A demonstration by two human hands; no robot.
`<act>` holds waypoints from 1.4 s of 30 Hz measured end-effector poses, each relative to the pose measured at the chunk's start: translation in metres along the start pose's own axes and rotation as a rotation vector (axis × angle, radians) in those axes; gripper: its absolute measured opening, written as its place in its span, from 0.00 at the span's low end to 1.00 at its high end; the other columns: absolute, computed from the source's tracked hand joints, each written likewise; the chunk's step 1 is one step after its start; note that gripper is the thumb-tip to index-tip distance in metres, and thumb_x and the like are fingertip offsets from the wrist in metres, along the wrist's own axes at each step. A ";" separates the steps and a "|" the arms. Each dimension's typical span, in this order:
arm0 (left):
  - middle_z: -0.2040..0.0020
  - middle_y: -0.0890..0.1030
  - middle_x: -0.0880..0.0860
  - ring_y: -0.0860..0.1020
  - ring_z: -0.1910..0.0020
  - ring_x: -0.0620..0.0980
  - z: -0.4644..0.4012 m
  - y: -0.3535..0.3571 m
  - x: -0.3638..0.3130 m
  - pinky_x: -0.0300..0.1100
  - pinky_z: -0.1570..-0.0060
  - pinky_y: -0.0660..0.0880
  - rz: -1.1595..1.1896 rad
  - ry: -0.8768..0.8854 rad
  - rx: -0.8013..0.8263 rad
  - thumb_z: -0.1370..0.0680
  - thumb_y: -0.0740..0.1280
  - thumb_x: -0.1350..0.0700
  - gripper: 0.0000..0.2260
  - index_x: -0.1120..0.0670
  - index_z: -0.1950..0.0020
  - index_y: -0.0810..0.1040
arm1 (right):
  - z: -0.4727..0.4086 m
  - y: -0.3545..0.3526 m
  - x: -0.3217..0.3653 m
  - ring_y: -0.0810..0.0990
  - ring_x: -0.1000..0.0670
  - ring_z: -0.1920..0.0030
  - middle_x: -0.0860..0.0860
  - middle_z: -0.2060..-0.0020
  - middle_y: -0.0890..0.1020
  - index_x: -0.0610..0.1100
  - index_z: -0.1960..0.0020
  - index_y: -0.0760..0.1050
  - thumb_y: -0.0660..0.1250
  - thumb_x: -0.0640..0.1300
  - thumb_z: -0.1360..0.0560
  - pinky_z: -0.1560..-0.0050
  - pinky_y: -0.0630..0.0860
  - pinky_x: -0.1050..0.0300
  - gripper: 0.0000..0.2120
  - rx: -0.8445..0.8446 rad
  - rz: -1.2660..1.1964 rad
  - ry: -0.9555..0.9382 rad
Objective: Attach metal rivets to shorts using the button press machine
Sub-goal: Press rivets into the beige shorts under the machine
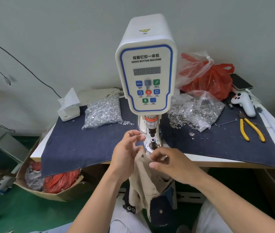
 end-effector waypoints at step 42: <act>0.57 0.74 0.53 0.69 0.56 0.52 -0.032 -0.038 0.032 0.50 0.52 0.67 -0.530 -0.007 -0.213 0.18 0.61 0.44 0.21 0.63 0.56 0.72 | -0.039 -0.037 -0.062 0.64 0.55 0.66 0.51 0.68 0.67 0.45 0.65 0.66 0.64 0.57 0.23 0.62 0.62 0.53 0.19 -0.198 -0.328 0.177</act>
Point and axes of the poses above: each hand's wrist, its own z-axis away from the middle knuckle, its own y-axis out of the palm, x = y × z, the point moved 9 cm from there along -z, towards the middle knuckle
